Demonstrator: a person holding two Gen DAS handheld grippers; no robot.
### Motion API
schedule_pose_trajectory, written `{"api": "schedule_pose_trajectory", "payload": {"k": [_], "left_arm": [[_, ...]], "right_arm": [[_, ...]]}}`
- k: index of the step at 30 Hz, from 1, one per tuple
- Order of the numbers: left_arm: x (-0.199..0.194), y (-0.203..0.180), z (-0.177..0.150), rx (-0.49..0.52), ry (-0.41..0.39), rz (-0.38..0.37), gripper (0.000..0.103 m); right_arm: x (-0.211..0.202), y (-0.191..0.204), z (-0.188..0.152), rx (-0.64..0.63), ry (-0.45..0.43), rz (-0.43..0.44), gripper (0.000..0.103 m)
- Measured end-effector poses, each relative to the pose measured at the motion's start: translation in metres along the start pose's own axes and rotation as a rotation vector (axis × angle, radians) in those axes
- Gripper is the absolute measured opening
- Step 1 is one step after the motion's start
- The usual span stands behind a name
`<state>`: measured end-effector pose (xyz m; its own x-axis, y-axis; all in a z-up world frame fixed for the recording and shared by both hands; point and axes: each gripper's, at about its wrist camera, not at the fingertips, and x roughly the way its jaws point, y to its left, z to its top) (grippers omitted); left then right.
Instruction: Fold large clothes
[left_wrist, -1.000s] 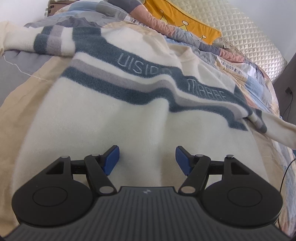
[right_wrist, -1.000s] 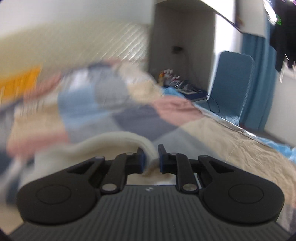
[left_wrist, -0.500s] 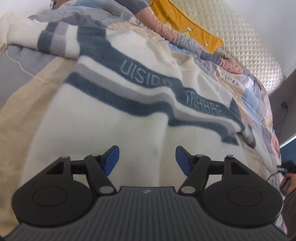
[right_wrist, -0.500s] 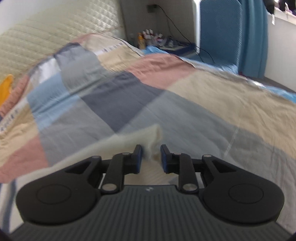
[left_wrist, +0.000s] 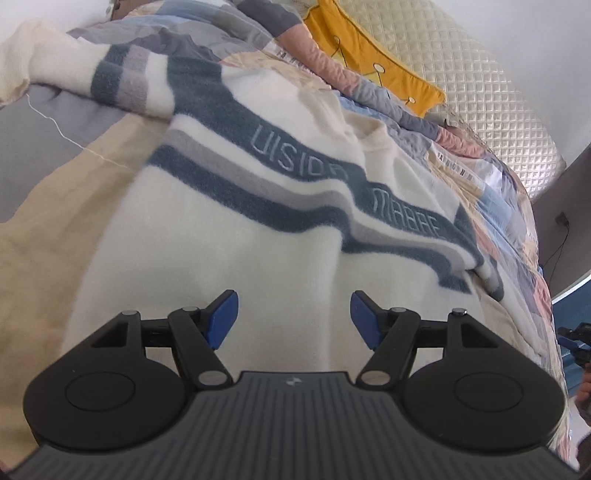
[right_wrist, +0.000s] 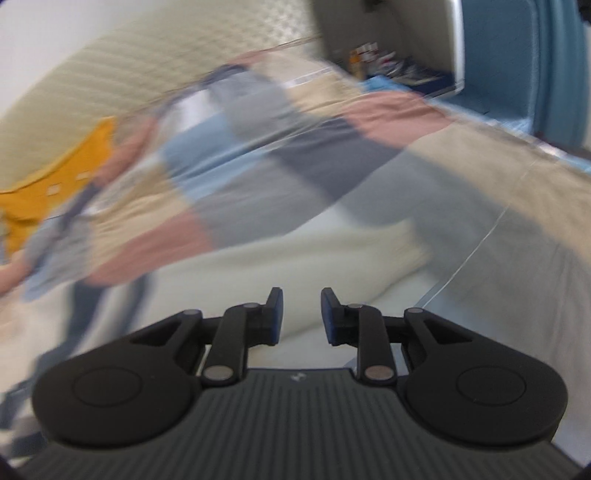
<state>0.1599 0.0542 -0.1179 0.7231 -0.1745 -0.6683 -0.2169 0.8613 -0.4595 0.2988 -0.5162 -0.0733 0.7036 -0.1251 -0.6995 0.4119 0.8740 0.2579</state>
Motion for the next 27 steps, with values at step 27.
{"api": "schedule_pose_trajectory", "payload": {"k": [27], "left_arm": [[-0.053,0.049,-0.009,-0.07,-0.006,0.189,0.071]], "right_arm": [[-0.108,0.144,-0.195,-0.136,0.326,0.346,0.065]]}}
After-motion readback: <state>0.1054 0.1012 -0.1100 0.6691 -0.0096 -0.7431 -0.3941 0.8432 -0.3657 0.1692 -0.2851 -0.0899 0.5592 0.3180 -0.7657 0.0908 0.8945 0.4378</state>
